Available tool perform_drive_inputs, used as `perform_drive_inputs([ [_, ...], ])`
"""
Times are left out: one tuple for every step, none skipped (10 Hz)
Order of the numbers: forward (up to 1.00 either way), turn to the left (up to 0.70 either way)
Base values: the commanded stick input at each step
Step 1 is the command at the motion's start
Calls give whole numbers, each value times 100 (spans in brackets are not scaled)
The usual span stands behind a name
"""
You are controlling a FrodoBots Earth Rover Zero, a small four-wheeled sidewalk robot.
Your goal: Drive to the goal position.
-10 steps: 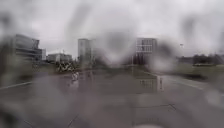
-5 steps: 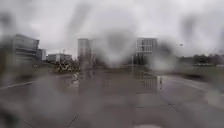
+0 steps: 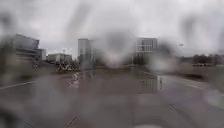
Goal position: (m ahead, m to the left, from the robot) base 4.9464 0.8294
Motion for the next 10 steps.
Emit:
perform_drive_inputs([
  [7,0],
  [7,0],
  [7,0],
  [7,0],
  [7,0],
  [7,0],
  [7,0],
  [7,0],
  [7,0],
  [7,0],
])
